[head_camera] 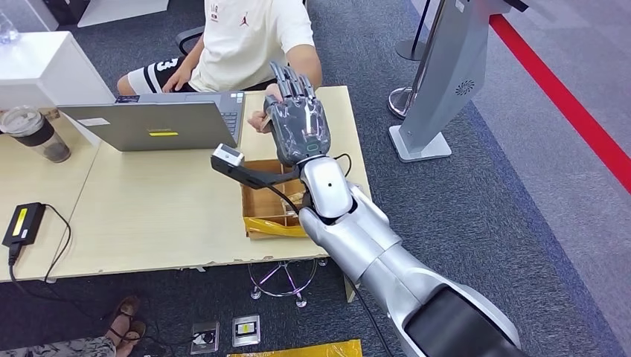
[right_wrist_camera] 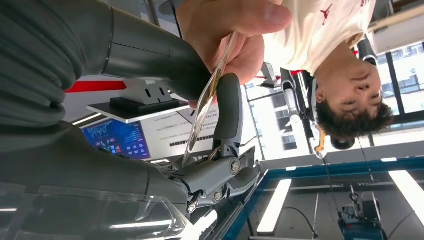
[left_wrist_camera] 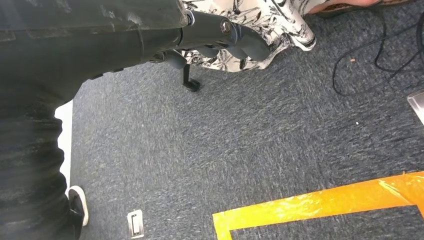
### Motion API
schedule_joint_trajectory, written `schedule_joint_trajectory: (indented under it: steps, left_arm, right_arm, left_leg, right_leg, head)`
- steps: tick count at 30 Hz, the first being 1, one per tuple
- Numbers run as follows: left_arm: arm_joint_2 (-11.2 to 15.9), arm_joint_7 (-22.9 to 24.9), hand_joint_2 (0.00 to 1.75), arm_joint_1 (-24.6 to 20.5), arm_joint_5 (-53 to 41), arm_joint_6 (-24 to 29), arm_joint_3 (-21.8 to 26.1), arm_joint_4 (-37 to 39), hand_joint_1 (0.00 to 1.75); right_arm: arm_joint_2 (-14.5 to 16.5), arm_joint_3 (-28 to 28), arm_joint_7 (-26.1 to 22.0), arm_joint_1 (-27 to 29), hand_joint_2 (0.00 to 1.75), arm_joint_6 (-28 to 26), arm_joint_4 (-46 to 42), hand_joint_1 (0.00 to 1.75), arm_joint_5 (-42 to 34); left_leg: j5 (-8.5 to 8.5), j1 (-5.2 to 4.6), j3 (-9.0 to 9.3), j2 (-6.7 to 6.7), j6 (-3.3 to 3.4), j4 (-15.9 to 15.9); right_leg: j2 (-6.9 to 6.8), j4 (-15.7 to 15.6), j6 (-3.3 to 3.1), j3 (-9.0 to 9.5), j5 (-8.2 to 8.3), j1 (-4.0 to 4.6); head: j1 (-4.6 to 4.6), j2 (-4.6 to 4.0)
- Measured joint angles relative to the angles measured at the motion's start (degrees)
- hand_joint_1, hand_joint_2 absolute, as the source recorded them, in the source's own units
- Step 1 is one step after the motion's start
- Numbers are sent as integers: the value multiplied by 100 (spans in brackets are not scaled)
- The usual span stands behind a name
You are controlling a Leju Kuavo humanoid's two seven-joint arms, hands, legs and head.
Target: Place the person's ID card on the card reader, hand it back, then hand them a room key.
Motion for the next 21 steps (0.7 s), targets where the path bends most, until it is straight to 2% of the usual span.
schedule_joint_trajectory:
  steps: [3, 4, 12, 18, 21]
  left_arm:
    - [-14, -12, 175, 31, -13, 2, 0, 0, 0]
    - [-16, -13, 175, 35, -21, 1, 1, 0, 0]
    - [-19, -12, 175, 42, -205, -49, 5, 0, 0]
    - [-28, -13, 175, 94, -270, -47, 37, 0, 0]
    - [-39, -3, 175, 192, -269, -10, 82, -1, 0]
  right_arm:
    - [0, 3, -10, 1, 175, -13, 130, 14, -37]
    - [0, 3, -13, 2, 175, -19, 174, 1, -48]
    - [-38, 3, 63, 23, 175, -136, 435, 0, -2]
    - [-104, -51, -244, 85, 175, -545, 454, 0, -252]
    - [-191, -130, -364, 292, 175, -493, 120, 0, -525]
  left_leg:
    - [0, 0, 1, 1, 0, 0]
    - [0, 1, 2, 1, 0, 0]
    - [0, 0, 1, 3, 0, 0]
    - [0, 0, 2, 6, 0, 0]
    - [-1, 0, 9, 9, -1, 1]
  right_leg:
    - [1, 0, 0, 0, 0, 0]
    - [2, 0, 0, 0, 0, 0]
    - [4, 1, 0, -1, 0, 0]
    - [7, 0, 0, -1, 0, 0]
    - [9, 0, 0, 1, 0, 0]
  head:
    - [0, 0]
    - [0, 0]
    - [0, 0]
    - [0, 0]
    - [0, 0]
